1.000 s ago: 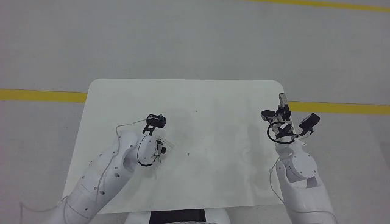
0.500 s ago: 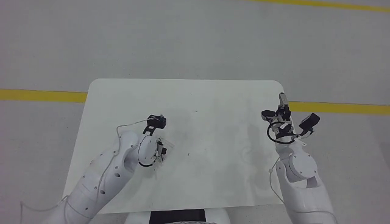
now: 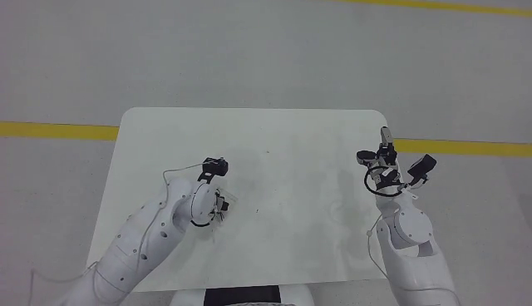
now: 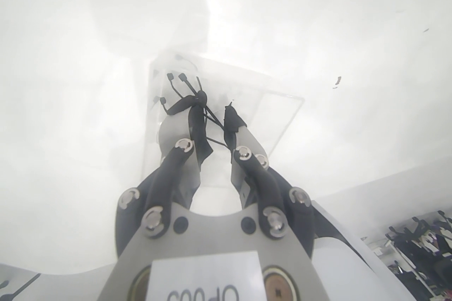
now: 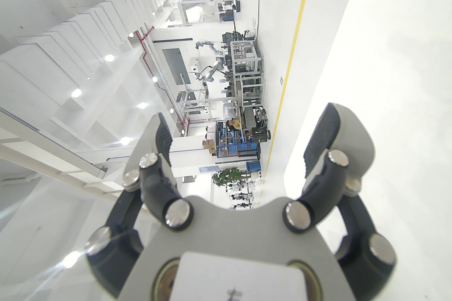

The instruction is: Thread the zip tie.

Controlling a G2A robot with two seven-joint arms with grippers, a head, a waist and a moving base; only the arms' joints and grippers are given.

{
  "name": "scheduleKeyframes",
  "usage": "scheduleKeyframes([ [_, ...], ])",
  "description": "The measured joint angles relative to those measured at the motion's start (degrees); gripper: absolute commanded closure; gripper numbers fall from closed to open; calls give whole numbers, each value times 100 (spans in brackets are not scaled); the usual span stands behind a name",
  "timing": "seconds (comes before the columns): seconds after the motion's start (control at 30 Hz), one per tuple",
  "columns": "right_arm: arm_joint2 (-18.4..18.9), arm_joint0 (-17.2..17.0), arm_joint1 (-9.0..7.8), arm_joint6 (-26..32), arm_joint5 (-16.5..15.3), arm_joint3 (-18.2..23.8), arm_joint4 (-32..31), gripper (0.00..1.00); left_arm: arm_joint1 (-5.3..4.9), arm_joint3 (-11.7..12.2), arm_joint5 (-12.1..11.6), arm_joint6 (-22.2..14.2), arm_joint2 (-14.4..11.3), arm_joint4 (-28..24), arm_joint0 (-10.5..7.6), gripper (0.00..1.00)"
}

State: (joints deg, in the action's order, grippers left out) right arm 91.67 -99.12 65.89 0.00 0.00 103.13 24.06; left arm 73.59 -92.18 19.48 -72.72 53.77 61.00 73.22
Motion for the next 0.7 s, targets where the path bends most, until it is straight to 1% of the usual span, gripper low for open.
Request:
scheduleKeyframes([
  [0.1, 0, 0, 0, 0, 0, 0, 0, 0, 6, 50, 0, 11, -26, -23, -27, 87],
  [0.2, 0, 0, 0, 0, 0, 0, 0, 0, 10, 81, 0, 16, -44, -38, -49, 98],
  [0.23, 0, 0, 0, 0, 0, 0, 0, 0, 11, 90, 0, 15, -49, -43, -57, 100],
  [0.33, 0, 0, 0, 0, 0, 0, 0, 0, 11, 94, 0, 11, -56, -50, -70, 100],
  [0.43, 0, 0, 0, 0, 0, 0, 0, 0, 2, 50, 0, -5, -43, -40, -58, 100],
  [0.7, 0, 0, 0, 0, 0, 0, 0, 0, -41, -185, 0, -54, 46, 25, 45, 100],
])
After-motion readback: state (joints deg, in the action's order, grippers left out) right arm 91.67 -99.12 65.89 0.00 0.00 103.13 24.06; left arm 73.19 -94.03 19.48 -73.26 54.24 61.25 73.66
